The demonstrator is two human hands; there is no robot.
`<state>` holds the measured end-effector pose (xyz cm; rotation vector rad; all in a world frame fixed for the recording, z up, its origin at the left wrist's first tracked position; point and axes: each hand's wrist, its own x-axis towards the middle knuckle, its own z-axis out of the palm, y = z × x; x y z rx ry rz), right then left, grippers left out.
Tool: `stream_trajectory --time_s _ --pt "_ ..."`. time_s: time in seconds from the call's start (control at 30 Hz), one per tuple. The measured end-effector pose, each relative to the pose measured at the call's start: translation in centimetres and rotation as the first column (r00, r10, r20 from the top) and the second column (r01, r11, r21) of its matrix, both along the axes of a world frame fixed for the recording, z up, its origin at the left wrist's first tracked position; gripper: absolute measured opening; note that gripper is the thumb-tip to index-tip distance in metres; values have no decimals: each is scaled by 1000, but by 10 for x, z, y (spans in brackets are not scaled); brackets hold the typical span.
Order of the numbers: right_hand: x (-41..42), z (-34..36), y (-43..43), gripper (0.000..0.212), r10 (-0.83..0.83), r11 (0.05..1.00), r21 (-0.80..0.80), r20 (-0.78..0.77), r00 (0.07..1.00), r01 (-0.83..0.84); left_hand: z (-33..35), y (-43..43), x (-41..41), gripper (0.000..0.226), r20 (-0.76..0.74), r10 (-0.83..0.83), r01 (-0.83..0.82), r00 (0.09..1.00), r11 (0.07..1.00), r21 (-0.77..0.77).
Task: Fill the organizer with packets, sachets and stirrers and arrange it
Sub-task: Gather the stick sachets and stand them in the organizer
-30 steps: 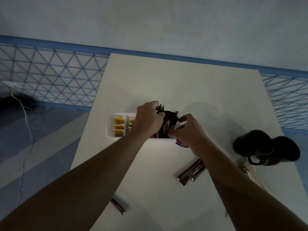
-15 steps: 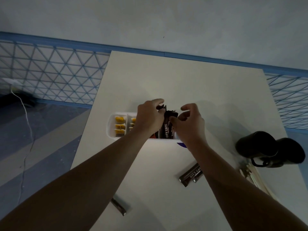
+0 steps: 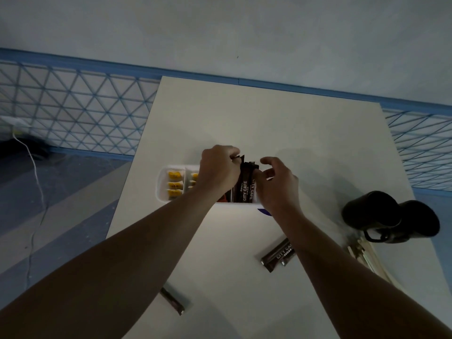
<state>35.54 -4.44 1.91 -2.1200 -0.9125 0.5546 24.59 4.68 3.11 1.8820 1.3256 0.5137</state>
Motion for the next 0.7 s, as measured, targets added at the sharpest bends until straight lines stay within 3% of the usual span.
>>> stream_trajectory --time_s 0.1,0.3,0.53,0.7 --pt "-2 7 -3 29 -8 1000 17 11 1000 8 4 0 -9 24 -8 32 -32 999 999 43" --pt "-20 12 -13 15 31 997 74 8 999 -31 12 -11 -46 17 -9 116 -115 993 991 64" --pt "-68 -6 -30 12 277 958 83 -30 960 -274 1 -41 -103 9 -23 188 -186 982 980 74" --pt "-97 -26 -35 15 489 867 -88 -47 871 -491 -8 -64 -137 9 -105 127 -123 986 991 50"
